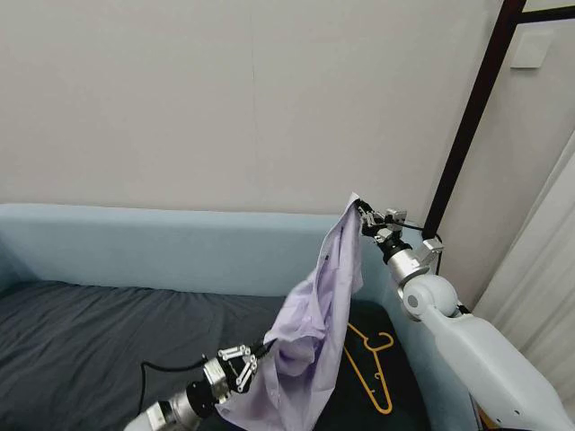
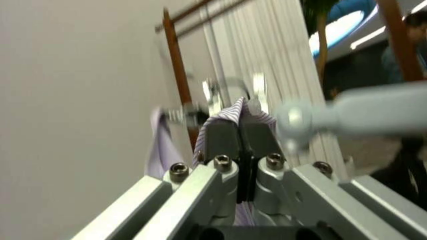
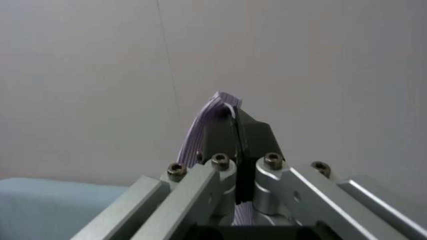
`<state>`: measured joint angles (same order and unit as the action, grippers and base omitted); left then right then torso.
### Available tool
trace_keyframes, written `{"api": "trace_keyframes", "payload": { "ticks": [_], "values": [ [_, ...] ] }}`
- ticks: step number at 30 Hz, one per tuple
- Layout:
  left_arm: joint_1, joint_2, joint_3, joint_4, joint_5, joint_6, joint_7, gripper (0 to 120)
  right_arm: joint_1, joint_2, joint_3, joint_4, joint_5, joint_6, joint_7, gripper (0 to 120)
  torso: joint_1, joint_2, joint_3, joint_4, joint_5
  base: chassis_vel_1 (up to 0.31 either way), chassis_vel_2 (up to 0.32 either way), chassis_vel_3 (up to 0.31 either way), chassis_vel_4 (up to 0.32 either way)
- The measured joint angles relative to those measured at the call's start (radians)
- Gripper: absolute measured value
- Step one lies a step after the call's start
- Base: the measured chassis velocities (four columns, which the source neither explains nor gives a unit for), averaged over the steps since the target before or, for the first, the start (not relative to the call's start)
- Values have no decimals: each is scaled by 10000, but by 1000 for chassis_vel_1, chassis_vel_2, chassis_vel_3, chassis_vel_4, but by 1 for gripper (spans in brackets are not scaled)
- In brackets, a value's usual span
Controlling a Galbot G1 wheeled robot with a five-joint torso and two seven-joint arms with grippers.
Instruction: Pick up the clothes from the sofa and hang them on the clothes hanger.
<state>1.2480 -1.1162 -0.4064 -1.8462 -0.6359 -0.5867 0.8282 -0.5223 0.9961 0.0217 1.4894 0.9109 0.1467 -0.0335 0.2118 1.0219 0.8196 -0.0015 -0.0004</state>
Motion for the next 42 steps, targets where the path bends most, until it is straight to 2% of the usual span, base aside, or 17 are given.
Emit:
{"api": "trace_keyframes", "payload": {
  "ticks": [2,4,7,9,10,14,16,20,21,24,27,30,34,37,38,40,42],
  "values": [
    [52,55,-639,-429,-608,298,-113,0,-96,-4,108,12,23,-11,-4,0,0,0,-1,1,1,0,0,0,0],
    [85,37,-986,-261,-812,381,-162,0,-162,-23,168,69,46,-15,-19,0,0,0,-1,2,2,0,0,0,0],
    [204,-125,-1358,1441,-1031,301,-34,0,-442,-189,321,448,250,-30,-133,0,0,0,0,6,-5,0,0,0,0],
    [125,-410,-1118,3183,-618,-46,124,0,-658,-285,364,827,560,-49,-331,0,-1,-1,0,6,-4,0,0,0,0],
    [125,-410,-1118,3183,-618,-46,124,0,-658,-285,364,827,560,-49,-331,0,-1,-1,0,6,-4,0,0,0,0],
    [-548,-1210,-672,5985,816,-717,-227,0,-865,-333,376,1284,875,-51,-810,0,0,-1,0,3,-6,0,0,0,0],
    [-652,-1330,-622,6299,1075,-790,-425,0,-882,-342,377,1342,883,-51,-847,0,0,0,0,1,-5,0,0,0,0],
    [-935,-1675,-517,7171,2101,-955,-1824,0,-900,-360,372,1457,870,-65,-891,0,0,-1,0,-1,-5,0,0,0,0],
    [-919,-1734,-469,7377,3033,-842,-3019,4,-898,-359,355,1463,825,-77,-899,0,0,-2,0,-1,-2,0,0,0,0],
    [-680,-1663,-395,7530,4887,-699,-5339,17,-870,-325,342,1459,790,-87,-900,0,0,-2,0,5,-3,0,0,0,0],
    [-552,-1555,-422,7531,5376,-754,-6113,25,-837,-318,341,1452,790,-89,-899,0,0,-2,0,5,-1,0,0,0,0],
    [-408,-1369,-719,7596,6207,-1537,-6316,36,-789,-314,335,1429,791,-91,-897,0,0,-2,0,4,-3,0,0,0,0],
    [-54,-1075,-1121,7215,6481,-2284,-4780,50,-756,-315,322,1382,791,-92,-895,0,0,-2,0,2,-6,0,0,0,0],
    [623,-544,-1652,5781,5185,-2348,-2372,64,-711,-293,309,1287,789,-93,-886,0,0,-1,0,5,0,0,0,0,0],
    [623,-544,-1652,5781,5185,-2348,-2372,64,-711,-293,309,1287,789,-93,-886,0,0,-1,0,5,0,0,0,0,0],
    [925,-251,-1776,4879,4053,-2356,-1441,72,-699,-273,302,1224,772,-92,-885,0,-1,-1,0,6,2,0,0,0,0],
    [1035,-124,-1599,4008,3176,-2352,-1288,82,-697,-245,294,1158,736,-92,-885,0,0,-1,-1,5,3,0,0,0,0]
  ]
}}
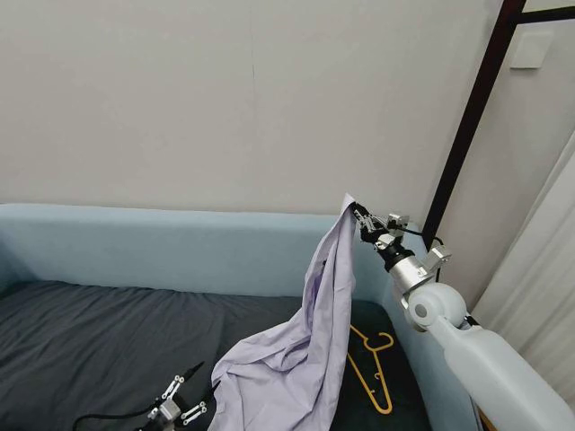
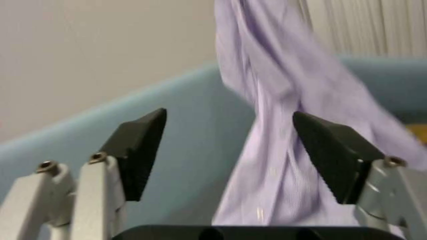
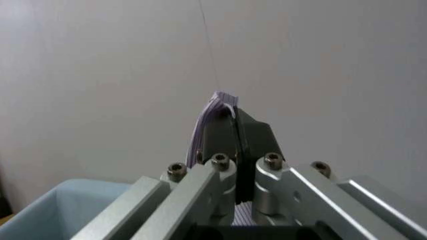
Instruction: Pick up the clothes from the sofa and hang them on the clothes hanger.
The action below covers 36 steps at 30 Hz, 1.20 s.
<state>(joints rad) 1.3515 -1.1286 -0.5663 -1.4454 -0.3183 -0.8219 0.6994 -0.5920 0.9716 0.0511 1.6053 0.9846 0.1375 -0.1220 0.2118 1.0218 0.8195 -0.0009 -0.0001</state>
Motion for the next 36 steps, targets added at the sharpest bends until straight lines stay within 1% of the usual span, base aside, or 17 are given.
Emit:
{"api": "trace_keyframes", "payload": {
  "ticks": [1,2,4,6,7,8,12,14,18,19,24,25,28,30,33,35,36],
  "values": [
    [-48,-45,172,-280,-169,124,-95,86,0,17,-6,-20,-13,1,0,0,0,0,0,-2,-1,0,0,0,0],
    [-48,-45,172,-280,-169,124,-95,86,0,17,-6,-20,-13,1,0,0,0,0,0,-2,-1,0,0,0,0],
    [-331,-260,504,-447,-232,550,-326,95,-1,52,-27,-46,-37,2,-2,0,0,0,0,-4,-3,0,0,0,0],
    [-717,-564,874,-257,102,891,-610,99,52,144,-121,-138,-71,2,-20,0,0,0,0,-10,-4,0,0,0,0],
    [-938,-714,1106,-60,296,1008,-806,100,111,213,-183,-205,-89,2,-34,0,1,0,2,-2,-4,0,0,0,0],
    [-938,-714,1106,-60,296,1008,-806,100,111,213,-183,-205,-89,2,-34,0,1,0,2,-2,-4,0,0,0,0],
    [-2139,-1301,2318,944,616,1559,-2020,100,208,331,-265,-374,-183,2,-76,0,0,0,2,-4,-5,0,0,0,0],
    [-2373,-1429,2494,1183,648,1613,-2182,100,218,342,-271,-408,-216,2,-95,0,1,0,2,-5,-5,0,0,0,0],
    [-3081,-2149,3137,2242,899,1657,-2727,100,276,396,-268,-605,-322,4,-161,0,2,0,3,-3,-2,0,0,0,0],
    [-3081,-2149,3137,2242,899,1657,-2727,100,276,396,-268,-605,-322,4,-161,0,2,0,3,-3,-2,0,0,0,0],
    [-3276,-2993,3522,2764,1143,1661,-3227,99,283,401,-248,-637,-351,12,-172,0,1,0,2,-2,-1,0,0,0,0],
    [-3276,-2993,3522,2764,1143,1661,-3227,99,283,401,-248,-637,-351,12,-172,0,1,0,2,-2,-1,0,0,0,0],
    [-3392,-3635,3719,3120,1505,1660,-4119,97,269,428,-248,-630,-376,14,-173,0,1,1,2,-3,-2,0,0,0,0],
    [-3415,-3724,3729,3176,1569,1661,-4270,97,265,431,-248,-625,-379,14,-173,0,2,0,2,-3,-2,0,0,0,0],
    [-3555,-4187,3736,3559,1888,1666,-5125,94,230,438,-250,-562,-402,15,-153,0,2,0,2,-3,-1,0,0,0,0],
    [-3611,-4372,3722,3736,2055,1671,-5470,87,218,435,-250,-513,-404,15,-138,0,2,1,2,-2,-2,0,0,0,0],
    [-3611,-4372,3722,3736,2055,1671,-5470,87,218,435,-250,-513,-404,15,-138,0,2,1,2,-2,-2,0,0,0,0]
  ]
}}
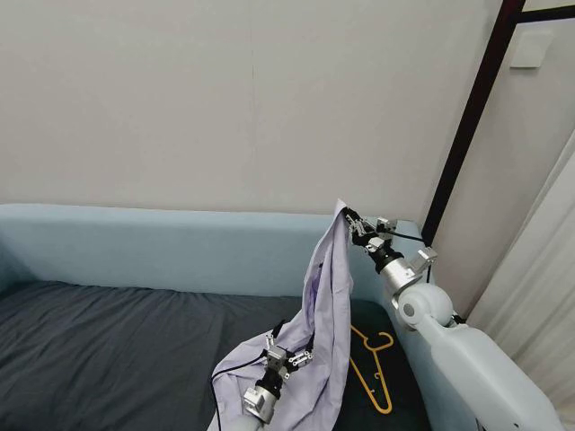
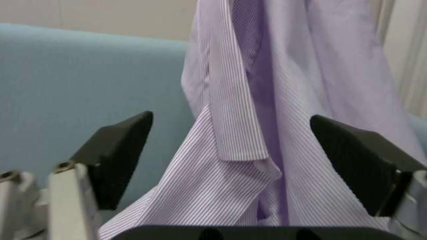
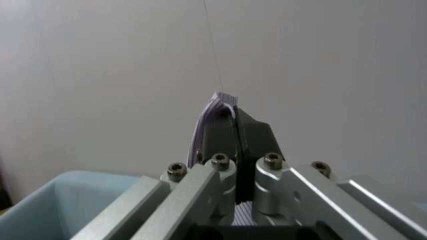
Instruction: Pick up the clothes from the sofa and hang them on the clothes hanger.
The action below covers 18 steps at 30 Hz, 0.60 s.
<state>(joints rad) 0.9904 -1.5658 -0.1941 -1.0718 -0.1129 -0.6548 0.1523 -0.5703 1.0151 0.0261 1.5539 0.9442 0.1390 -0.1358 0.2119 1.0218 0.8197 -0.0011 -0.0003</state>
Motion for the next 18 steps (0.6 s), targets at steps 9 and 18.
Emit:
{"api": "trace_keyframes", "payload": {
  "ticks": [9,18],
  "values": [
    [-202,-455,-182,519,145,-16,-537,56,-59,-17,2,146,-1,-12,82,0,-1,0,-1,1,-1,0,0,0,0],
    [-382,-448,-306,897,242,-17,-606,44,-174,-22,62,213,-12,-20,102,0,-2,0,-1,-1,-2,0,0,0,0]
  ]
}}
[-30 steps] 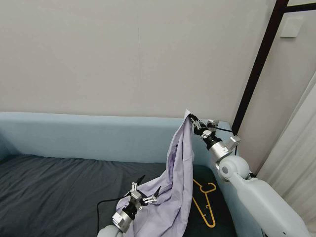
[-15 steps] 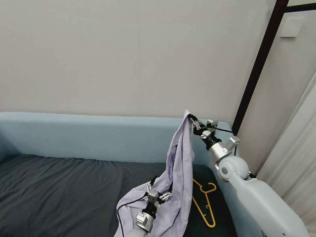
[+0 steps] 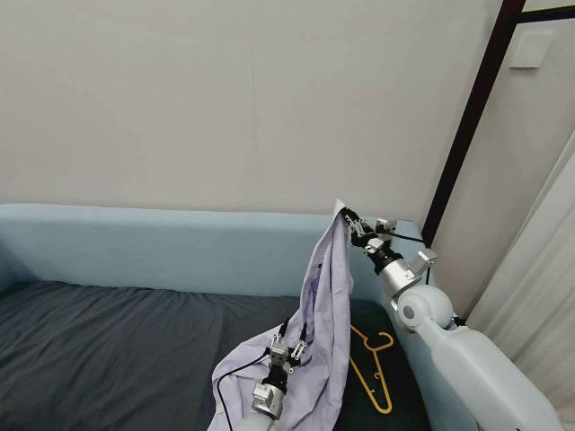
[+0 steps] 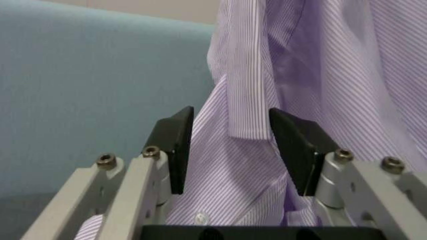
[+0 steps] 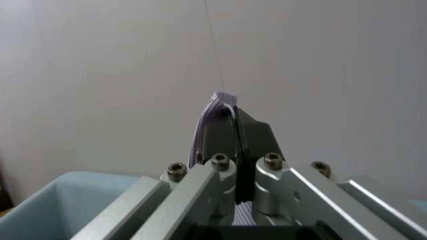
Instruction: Pick up the clothes from the sofa and hang them on the clothes hanger.
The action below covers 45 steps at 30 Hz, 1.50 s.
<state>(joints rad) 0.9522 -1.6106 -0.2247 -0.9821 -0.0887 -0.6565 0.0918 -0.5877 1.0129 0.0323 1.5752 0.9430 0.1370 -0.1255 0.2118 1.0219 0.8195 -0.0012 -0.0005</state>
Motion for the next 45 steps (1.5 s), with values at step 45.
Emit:
{"api": "trace_keyframes", "payload": {
  "ticks": [45],
  "values": [
    [811,3367,-502,-5360,-3723,790,3075,0,140,-52,120,-114,-214,47,429,0,0,0,1,6,-3,0,0,0,0]
  ]
}}
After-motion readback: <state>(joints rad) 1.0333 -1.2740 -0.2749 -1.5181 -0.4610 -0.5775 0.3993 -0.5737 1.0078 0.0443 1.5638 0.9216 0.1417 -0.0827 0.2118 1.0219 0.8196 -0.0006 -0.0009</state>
